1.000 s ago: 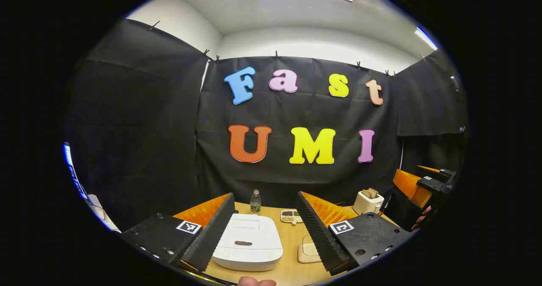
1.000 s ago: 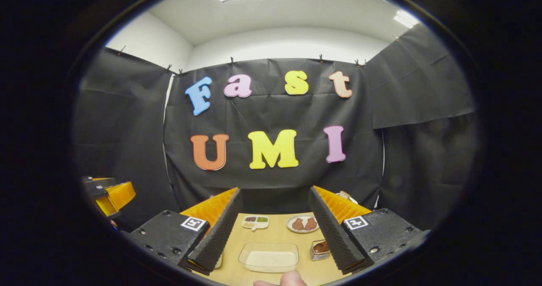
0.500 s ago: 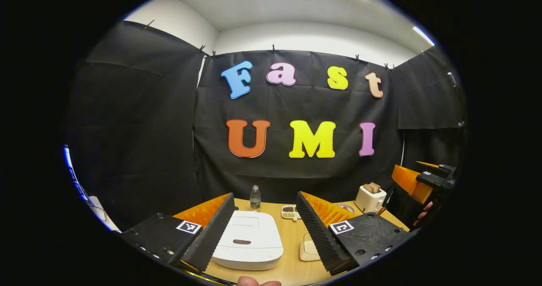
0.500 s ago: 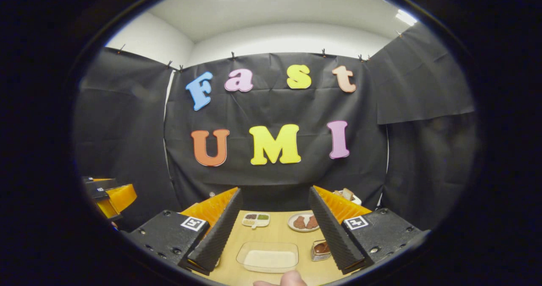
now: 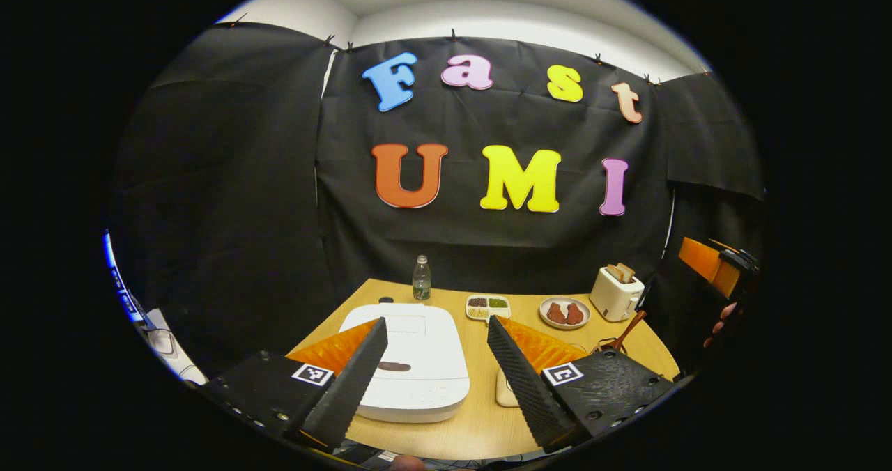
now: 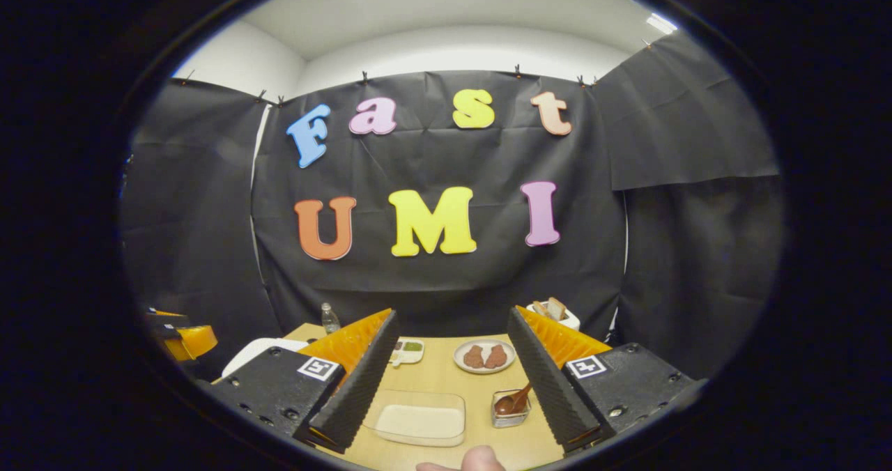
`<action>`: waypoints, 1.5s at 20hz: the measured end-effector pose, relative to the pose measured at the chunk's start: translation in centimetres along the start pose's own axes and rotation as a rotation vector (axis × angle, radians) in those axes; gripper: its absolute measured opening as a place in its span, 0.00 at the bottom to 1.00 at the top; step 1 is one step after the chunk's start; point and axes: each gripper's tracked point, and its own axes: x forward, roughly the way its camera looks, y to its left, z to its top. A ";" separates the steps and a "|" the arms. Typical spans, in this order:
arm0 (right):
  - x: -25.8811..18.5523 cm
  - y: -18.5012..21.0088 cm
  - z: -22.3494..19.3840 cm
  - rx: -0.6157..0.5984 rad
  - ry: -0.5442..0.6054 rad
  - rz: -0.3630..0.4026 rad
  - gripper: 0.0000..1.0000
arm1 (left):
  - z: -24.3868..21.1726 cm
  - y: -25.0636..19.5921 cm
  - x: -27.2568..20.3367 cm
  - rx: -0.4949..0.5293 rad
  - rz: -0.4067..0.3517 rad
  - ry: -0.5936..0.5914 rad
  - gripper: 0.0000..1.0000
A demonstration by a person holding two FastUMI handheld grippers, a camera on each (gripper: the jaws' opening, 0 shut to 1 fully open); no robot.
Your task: Close the left gripper, press the button to open the rice cooker; take a wooden spoon from the chopstick holder with the right hand, scoop a spoonful of rice and pour it into the rice cooker, then put the wooden spoon back into the chopstick holder.
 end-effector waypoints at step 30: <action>6.8 -6.6 -4.3 -0.017 0.124 -0.077 1.00 | -14.5 5.6 11.6 -0.129 0.045 0.558 0.00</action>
